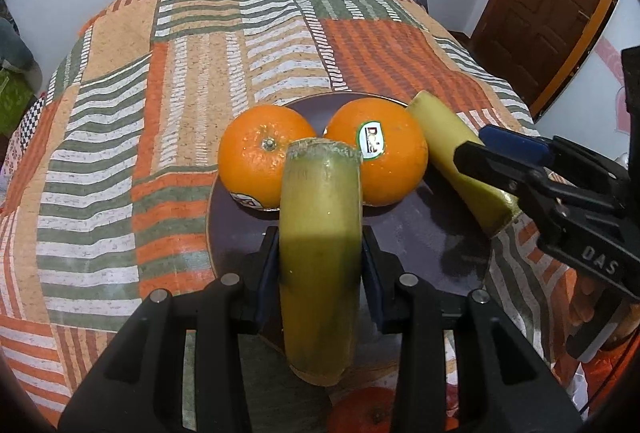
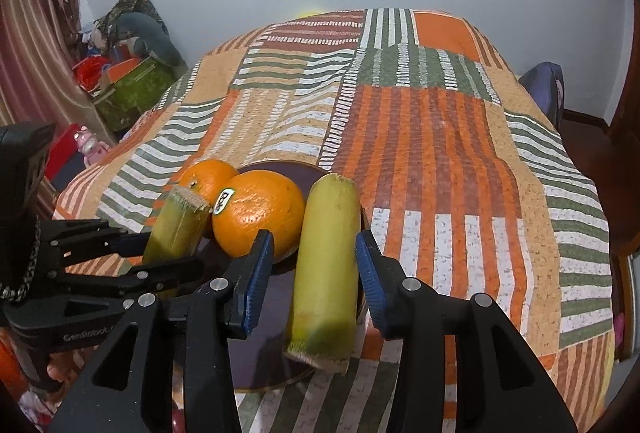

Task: Organize fruits
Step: 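Lower both corn cobs onto the plate beside the oranges and open both tools, then withdraw both tools from the plate toward the tomatoes and small oranges, then grasp the large red tomato with the right tool while the left tool grasps the other tomato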

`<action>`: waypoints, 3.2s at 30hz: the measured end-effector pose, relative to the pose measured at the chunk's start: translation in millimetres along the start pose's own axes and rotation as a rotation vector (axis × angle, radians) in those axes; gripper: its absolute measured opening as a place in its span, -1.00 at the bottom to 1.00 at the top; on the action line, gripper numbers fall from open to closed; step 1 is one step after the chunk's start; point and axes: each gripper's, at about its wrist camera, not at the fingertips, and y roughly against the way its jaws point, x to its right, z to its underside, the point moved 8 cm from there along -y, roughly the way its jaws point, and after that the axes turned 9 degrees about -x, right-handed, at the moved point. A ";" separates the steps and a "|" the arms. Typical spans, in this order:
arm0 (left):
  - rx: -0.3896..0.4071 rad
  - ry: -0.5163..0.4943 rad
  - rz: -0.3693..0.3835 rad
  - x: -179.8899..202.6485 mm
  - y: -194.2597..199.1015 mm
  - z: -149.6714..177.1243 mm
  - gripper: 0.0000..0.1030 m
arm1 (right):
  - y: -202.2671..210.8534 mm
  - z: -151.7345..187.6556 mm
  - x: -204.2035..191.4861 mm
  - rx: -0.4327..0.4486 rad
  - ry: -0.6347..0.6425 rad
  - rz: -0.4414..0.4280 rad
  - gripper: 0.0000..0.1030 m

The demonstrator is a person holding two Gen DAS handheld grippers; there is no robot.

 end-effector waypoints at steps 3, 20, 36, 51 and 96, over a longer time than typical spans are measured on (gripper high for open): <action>0.023 -0.009 -0.007 0.2 7.0 -0.1 -0.25 | 5.8 3.2 -3.2 0.006 0.010 -0.009 -0.24; 0.175 -0.007 -0.050 -0.6 100.4 34.1 -0.25 | 77.4 23.9 -47.5 0.084 0.159 0.009 -0.19; 0.210 0.007 -0.078 0.5 149.3 114.8 0.06 | 93.6 81.2 -89.4 0.042 0.203 -0.068 -0.12; 0.117 0.060 -0.062 -17.3 123.4 164.2 0.29 | 52.5 114.5 -112.2 -0.059 0.218 -0.115 -0.12; 0.056 0.083 -0.034 -13.9 84.3 153.5 0.32 | 39.2 120.1 -118.0 -0.110 0.248 -0.139 -0.26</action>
